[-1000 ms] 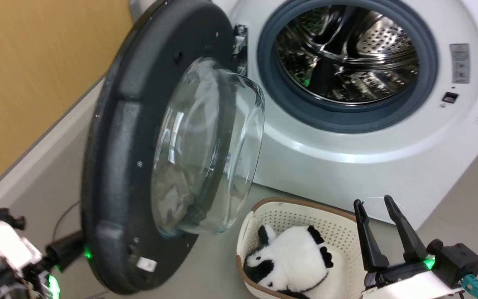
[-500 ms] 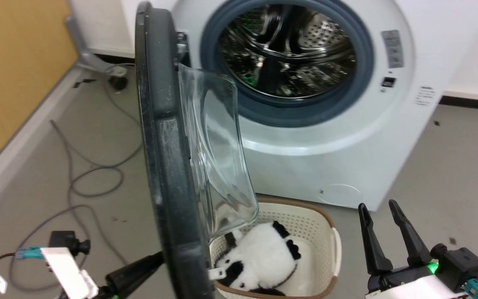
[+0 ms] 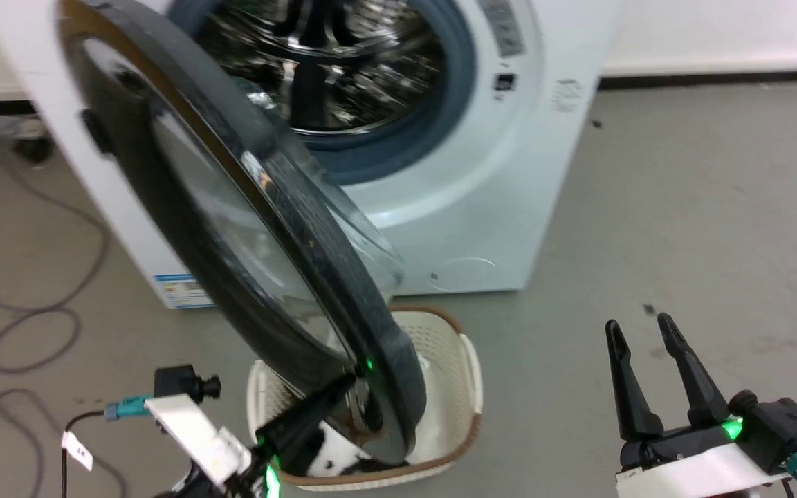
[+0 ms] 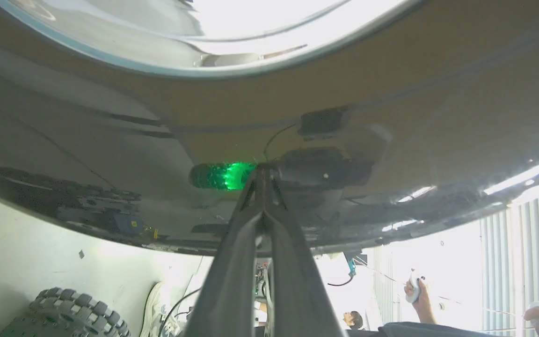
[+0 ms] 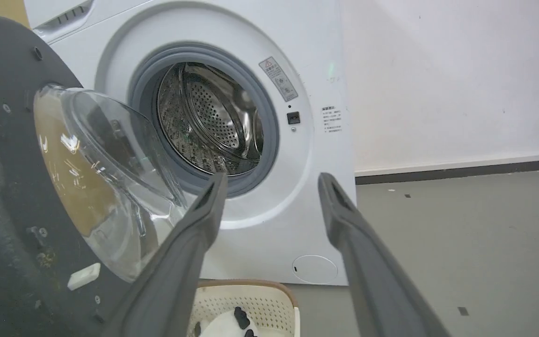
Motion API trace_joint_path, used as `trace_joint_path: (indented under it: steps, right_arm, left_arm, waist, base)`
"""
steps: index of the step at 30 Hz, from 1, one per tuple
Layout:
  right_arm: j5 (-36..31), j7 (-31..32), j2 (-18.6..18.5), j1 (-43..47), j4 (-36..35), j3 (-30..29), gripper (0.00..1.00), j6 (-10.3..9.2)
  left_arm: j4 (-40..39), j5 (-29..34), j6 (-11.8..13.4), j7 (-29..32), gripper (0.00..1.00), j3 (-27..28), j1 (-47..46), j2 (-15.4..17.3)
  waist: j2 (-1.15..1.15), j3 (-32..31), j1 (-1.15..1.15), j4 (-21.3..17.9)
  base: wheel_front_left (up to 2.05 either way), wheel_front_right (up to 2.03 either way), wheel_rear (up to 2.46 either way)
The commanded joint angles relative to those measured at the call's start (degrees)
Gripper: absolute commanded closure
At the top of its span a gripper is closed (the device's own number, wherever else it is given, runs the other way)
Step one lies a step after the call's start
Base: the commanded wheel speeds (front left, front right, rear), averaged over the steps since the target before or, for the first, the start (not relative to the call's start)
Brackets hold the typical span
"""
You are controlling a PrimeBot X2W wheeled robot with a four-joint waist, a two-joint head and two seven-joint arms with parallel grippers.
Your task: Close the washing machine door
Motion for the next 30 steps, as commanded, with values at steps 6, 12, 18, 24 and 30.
trace_joint_path:
  steps: [6, 12, 18, 24, 30]
  right_arm:
    - [-0.11, -0.25, 0.12, -1.93, -0.76, -0.42, 0.00, 0.05]
    - [0.38, -0.25, 0.73, -2.85, -0.82, -0.55, 0.00, 0.05]
    - [0.87, -0.25, 1.04, -3.41, -0.89, -0.37, 0.00, 0.05]
    - [1.92, -0.25, 1.12, -3.98, -0.92, -0.31, 0.00, 0.05]
    - [2.09, -0.25, 1.13, -3.98, -0.55, -0.27, 0.00, 0.05]
  left_arm:
    - [5.43, -0.36, -2.88, -13.22, 1.00, -3.16, -8.09, -0.11]
    - [10.40, 0.12, -3.77, -23.50, 1.00, -5.53, -15.48, -0.11]
    - [15.33, 1.48, -3.97, -33.30, 1.00, -6.28, -22.66, -0.11]
    - [18.47, 3.40, -3.99, -41.93, 1.00, -7.40, -28.78, -0.11]
    - [20.56, 2.97, -4.00, -45.10, 1.00, -9.30, -30.85, -0.11]
  waist:
    - [0.00, 6.32, 0.00, -9.54]
    - [0.00, 8.88, 0.00, -14.65]
    - [0.00, 10.67, 0.00, -17.99]
    - [0.00, 11.53, 0.00, -19.11]
    - [0.00, 10.29, 0.00, -17.96]
  base:
    - [0.00, 0.00, 0.00]
    - [0.00, 0.00, 0.00]
    - [0.00, 0.00, 0.00]
    - [0.00, 0.00, 0.00]
    - [0.00, 0.00, 0.00]
